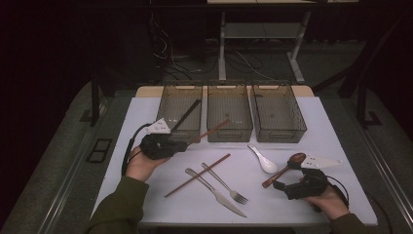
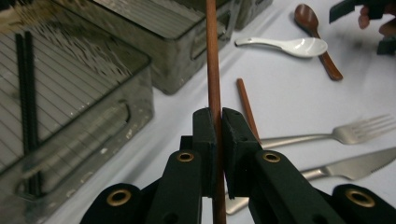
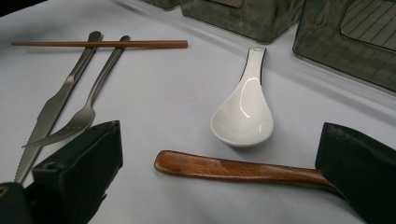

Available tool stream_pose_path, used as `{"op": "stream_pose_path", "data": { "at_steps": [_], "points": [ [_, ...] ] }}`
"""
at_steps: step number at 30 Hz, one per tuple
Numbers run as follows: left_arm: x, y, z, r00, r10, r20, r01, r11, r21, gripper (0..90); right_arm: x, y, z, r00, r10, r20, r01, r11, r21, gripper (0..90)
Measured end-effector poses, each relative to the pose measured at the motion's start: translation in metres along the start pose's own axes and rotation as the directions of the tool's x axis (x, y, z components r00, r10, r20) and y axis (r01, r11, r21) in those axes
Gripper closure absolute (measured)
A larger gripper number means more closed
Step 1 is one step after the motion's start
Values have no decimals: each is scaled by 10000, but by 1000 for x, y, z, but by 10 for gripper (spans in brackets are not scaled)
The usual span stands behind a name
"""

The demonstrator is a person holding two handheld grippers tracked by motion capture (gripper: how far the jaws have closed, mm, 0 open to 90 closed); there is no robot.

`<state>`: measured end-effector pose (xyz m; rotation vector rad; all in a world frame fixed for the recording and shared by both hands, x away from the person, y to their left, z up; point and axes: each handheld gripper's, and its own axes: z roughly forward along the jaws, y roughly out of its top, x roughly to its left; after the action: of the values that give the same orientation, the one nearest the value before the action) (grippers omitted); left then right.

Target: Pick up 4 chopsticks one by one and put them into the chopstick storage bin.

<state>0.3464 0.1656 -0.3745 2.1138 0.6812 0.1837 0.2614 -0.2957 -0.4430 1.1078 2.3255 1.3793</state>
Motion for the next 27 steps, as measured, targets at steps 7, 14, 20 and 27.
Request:
{"op": "stream_pose_path", "data": {
  "at_steps": [7,14,20,27],
  "points": [
    [14,12,-3,9996,-163,-226,161,9998,-92,836,0,0,0,10000,21,6,-21,10000,7,5],
    [32,19,-3,9972,-453,-593,446,9989,-128,836,0,0,0,10000,-5,-11,5,10000,0,4],
    [47,23,-1,9923,-750,-981,735,9971,-184,836,0,0,0,10000,-3,-8,3,10000,1,5],
    [61,27,3,9825,-1080,-1520,1070,9942,-150,836,0,0,0,10000,19,-4,-19,10000,12,4]
  ]
}}
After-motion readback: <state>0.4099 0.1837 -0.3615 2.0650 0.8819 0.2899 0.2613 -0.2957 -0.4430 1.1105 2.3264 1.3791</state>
